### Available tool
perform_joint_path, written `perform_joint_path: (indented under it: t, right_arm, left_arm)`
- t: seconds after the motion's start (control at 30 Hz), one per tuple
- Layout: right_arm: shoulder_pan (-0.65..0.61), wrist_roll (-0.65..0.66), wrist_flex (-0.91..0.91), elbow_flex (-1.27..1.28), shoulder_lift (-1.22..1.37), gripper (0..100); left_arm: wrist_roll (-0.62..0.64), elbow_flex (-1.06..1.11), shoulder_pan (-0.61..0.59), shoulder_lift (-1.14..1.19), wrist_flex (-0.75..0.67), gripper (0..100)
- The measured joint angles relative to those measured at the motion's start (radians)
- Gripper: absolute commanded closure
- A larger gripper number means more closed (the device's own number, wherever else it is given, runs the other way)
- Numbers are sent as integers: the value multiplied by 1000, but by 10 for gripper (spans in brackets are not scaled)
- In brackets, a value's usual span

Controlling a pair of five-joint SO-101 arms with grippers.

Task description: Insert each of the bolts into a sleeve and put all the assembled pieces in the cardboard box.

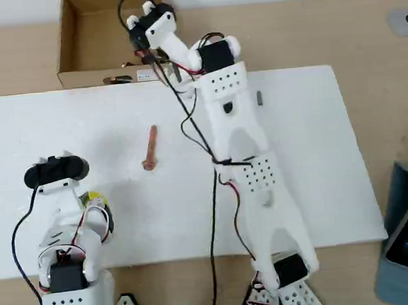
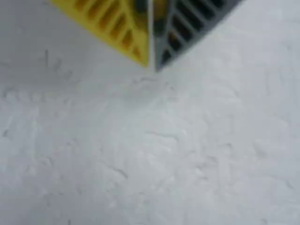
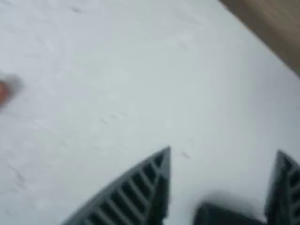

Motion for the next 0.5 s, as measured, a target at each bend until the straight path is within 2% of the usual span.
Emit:
perform_joint_path:
  t: [0.27,0.5]
  right_arm:
    - [69,213,3,23,-80,832]
    - [80,328,3,361,-275,829]
  left_arm:
    - [0,0,0,0,0,998]
    - [0,0,0,0,0,998]
